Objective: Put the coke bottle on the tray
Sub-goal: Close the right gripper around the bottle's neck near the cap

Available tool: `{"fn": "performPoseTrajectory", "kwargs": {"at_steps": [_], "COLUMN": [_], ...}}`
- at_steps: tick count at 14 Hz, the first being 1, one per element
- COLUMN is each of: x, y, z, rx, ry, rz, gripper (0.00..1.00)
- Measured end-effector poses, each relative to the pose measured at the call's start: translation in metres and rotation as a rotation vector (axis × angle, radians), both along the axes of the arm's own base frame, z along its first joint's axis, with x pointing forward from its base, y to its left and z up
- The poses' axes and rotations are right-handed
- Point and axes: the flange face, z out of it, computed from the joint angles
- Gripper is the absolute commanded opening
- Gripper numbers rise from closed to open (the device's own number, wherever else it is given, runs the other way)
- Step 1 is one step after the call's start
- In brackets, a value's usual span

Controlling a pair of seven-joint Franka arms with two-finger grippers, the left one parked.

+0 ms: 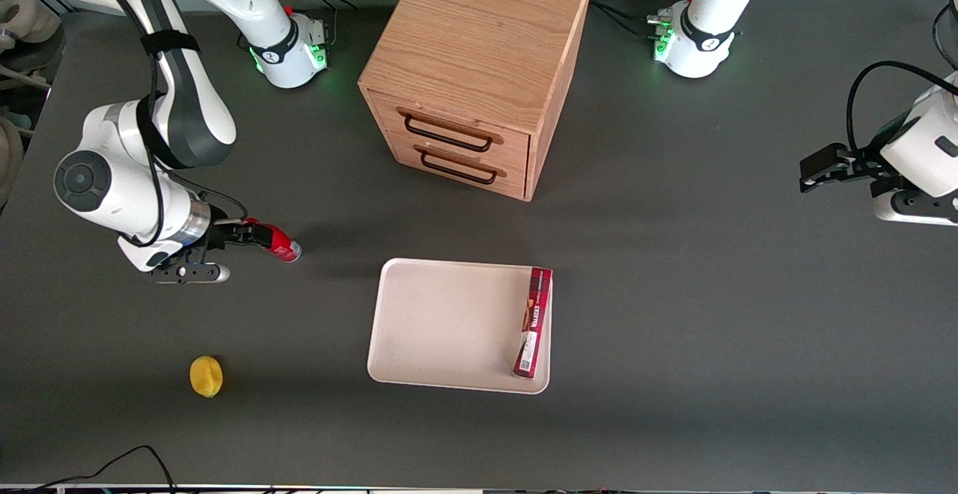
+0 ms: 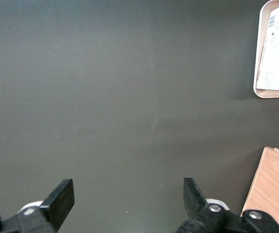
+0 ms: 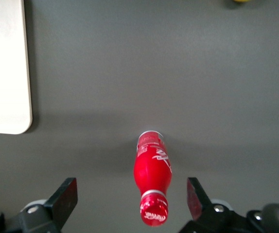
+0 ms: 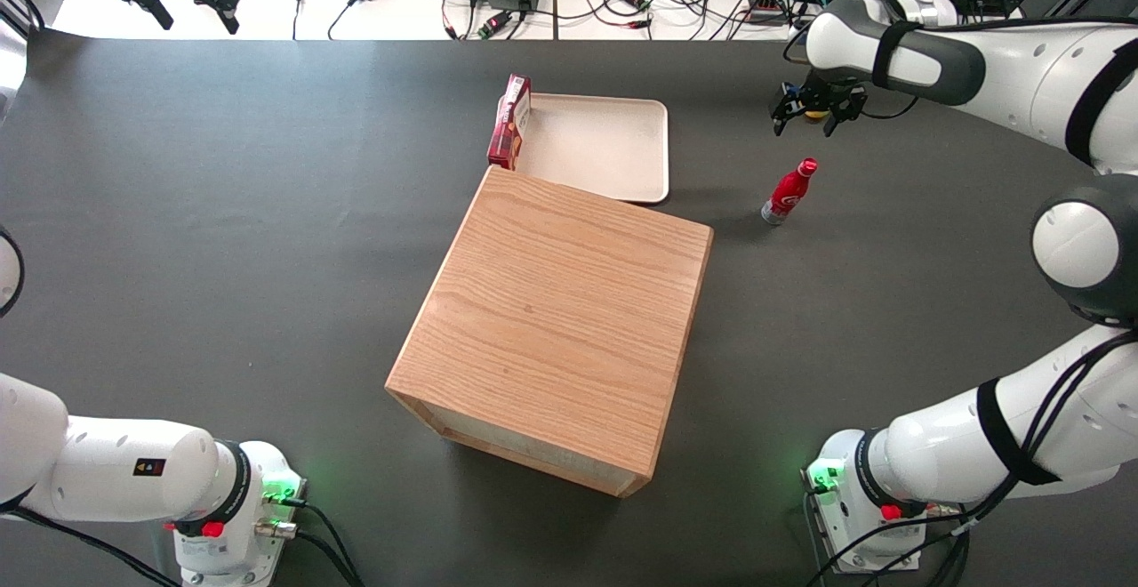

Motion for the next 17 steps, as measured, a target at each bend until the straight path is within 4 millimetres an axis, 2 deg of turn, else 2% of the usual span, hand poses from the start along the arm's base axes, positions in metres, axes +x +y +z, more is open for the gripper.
{"fn": "performPoseTrajectory", "kwargs": {"at_steps": [5, 8, 11, 13, 16, 17], "x": [-0.037, -0.045, -0.048, -0.051, -0.053, -0.053], "y": [-0.004, -0.009, -0.015, -0.016, -0.016, -0.016], "z": [-0.011, -0.016, -0.023, -0.03, -0.033, -0.033], "rx": [-0.003, -0.003, -0.002, -0.001, -0.001, -0.001], "ry": [-0.042, -0.049, -0.067, -0.075, -0.075, -0.076], "rz": [0.0, 0.011, 0.012, 0.011, 0.012, 0.012], "gripper": [1.0, 0.99, 0.93, 0.68, 0.02, 0.0]}}
